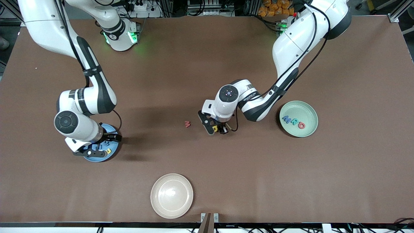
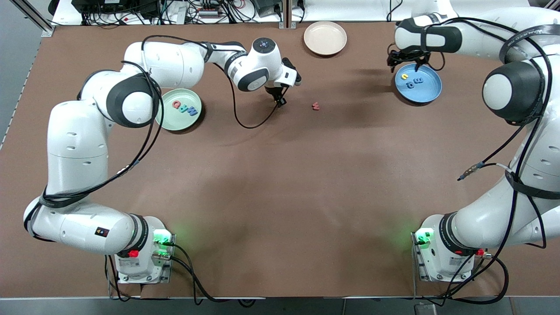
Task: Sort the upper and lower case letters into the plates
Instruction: 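Carry the yellow u into the blue plate with the right gripper and release, then carry the H to the green plate while the right gripper reaches the w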
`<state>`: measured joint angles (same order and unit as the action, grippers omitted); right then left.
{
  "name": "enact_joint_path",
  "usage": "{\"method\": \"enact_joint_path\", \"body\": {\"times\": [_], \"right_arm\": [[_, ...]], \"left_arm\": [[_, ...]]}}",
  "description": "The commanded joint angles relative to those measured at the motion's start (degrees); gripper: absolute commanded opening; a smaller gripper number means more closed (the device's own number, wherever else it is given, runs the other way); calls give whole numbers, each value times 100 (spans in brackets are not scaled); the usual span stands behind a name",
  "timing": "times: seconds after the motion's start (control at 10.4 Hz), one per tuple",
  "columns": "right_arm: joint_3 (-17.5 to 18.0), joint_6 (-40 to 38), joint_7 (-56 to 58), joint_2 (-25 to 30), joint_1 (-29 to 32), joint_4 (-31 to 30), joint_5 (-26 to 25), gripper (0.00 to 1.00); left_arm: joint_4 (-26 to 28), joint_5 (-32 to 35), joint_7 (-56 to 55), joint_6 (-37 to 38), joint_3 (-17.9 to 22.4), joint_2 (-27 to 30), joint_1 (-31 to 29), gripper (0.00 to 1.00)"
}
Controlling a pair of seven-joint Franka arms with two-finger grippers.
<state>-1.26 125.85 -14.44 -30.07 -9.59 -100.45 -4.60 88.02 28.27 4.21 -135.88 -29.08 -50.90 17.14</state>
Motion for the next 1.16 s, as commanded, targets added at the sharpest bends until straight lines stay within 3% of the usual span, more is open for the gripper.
{"method": "enact_joint_path", "body": {"times": [0.0,0.19,0.48,0.58,0.68,0.87,1.06], "right_arm": [[3,-95,-294,-8,-375,96,152,100],[20,-95,-664,-8,-823,96,152,100],[46,-16,-630,-43,-1561,192,205,100],[46,-25,-621,-165,-1798,367,353,100],[46,-25,-612,-366,-2062,569,468,100],[134,-8,-394,-797,-2406,982,530,100],[327,237,-226,-957,-2425,1010,627,100]], "left_arm": [[31,-461,151,814,-114,342,-130,11],[31,-665,186,1543,-272,623,-507,14],[162,-648,412,3326,-975,1185,-1605,13],[363,-647,632,3593,-976,1492,-1886,12],[818,-656,756,3586,-1003,1826,-2342,12],[1566,-648,783,3473,-1536,2118,-3527,12],[2741,-595,792,2336,-2422,2329,-5299,12]]}}
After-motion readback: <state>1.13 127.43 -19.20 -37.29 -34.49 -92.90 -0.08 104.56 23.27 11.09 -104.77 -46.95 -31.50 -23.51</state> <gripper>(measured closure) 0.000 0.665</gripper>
